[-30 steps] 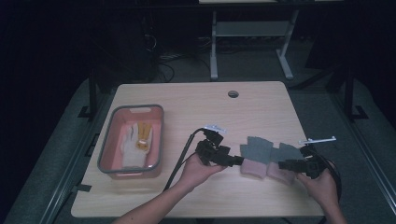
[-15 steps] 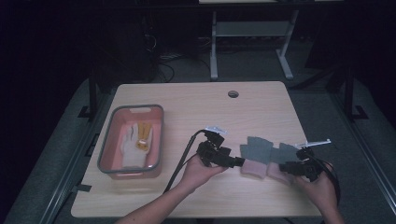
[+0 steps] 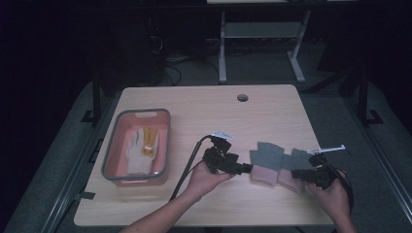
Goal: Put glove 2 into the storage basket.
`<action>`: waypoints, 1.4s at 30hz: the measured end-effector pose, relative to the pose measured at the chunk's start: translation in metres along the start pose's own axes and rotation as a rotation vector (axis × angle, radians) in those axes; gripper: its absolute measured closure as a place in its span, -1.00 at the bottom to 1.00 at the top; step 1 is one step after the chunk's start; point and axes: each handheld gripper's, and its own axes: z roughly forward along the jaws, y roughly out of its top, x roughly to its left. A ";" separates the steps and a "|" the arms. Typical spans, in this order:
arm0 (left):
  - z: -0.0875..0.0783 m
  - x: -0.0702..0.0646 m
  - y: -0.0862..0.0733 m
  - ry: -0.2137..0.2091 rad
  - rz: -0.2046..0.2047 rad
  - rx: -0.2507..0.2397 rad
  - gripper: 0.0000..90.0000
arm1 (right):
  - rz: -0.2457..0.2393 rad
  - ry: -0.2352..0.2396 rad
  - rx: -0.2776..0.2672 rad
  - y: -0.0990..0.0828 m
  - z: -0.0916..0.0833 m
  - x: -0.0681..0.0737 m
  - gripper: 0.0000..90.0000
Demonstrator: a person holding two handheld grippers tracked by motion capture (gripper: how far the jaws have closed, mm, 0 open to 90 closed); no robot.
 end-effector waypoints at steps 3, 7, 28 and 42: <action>-0.001 0.000 0.000 0.002 -0.007 -0.004 -0.41 | 0.001 0.006 -0.001 0.000 -0.001 -0.001 0.82; -0.003 0.001 0.000 0.006 -0.005 -0.005 -0.41 | 0.001 0.005 0.004 0.001 -0.003 0.000 0.83; -0.007 0.004 0.000 0.011 -0.011 -0.016 -0.41 | -0.043 0.010 -0.037 0.012 -0.025 0.010 0.83; -0.011 0.009 -0.002 0.018 -0.023 -0.017 -0.41 | -0.119 0.060 -0.033 0.035 -0.015 0.041 0.83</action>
